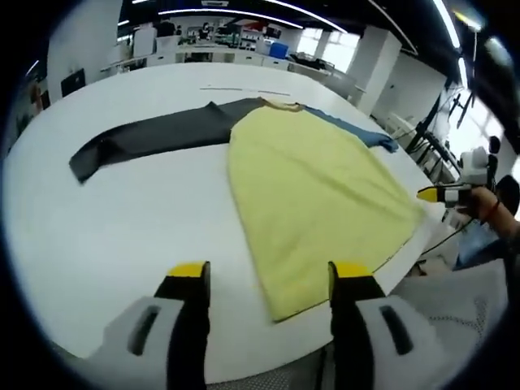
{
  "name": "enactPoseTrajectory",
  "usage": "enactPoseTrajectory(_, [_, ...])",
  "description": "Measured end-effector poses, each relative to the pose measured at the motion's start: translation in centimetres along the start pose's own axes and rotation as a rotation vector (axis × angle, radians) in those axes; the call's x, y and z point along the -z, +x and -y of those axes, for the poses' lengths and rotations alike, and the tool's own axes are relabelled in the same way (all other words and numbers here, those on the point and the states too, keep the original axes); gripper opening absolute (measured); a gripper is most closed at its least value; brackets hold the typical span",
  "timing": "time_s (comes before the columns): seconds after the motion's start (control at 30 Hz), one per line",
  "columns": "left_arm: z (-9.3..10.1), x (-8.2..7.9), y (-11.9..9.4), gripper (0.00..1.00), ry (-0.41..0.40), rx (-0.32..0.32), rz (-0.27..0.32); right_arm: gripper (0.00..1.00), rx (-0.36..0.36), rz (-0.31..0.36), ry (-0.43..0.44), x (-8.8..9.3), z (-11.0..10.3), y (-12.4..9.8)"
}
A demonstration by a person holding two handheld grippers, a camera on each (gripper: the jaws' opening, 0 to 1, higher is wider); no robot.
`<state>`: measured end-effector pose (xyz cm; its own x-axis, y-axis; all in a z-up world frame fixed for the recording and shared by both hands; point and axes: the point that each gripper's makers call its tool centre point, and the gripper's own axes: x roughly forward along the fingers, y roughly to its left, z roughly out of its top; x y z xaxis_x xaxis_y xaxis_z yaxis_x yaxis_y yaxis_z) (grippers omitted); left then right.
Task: Fold the garment on the visible template until the final outline fits inside the template.
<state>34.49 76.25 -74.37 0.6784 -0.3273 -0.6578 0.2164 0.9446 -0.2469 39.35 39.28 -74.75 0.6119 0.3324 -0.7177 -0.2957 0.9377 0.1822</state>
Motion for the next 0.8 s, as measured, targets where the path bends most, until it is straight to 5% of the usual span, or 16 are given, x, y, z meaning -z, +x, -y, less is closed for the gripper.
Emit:
enactPoseTrajectory(0.2, [0.1, -1.3, -0.3, 0.74, 0.040, 0.007, 0.057, 0.62, -0.010, 0.040, 0.019, -2.1, 1.5, 0.5])
enactPoseTrajectory(0.37, [0.4, -2.7, -0.5, 0.82, 0.083, 0.022, 0.126, 0.68, -0.022, 0.075, 0.116, -4.2, 3.3, 0.9])
enactPoseTrajectory(0.8, [1.4, -3.7, -0.9, 0.99, 0.128, 0.035, 0.163, 0.67, 0.051, 0.102, 0.183, -8.9, 9.9, 2.5])
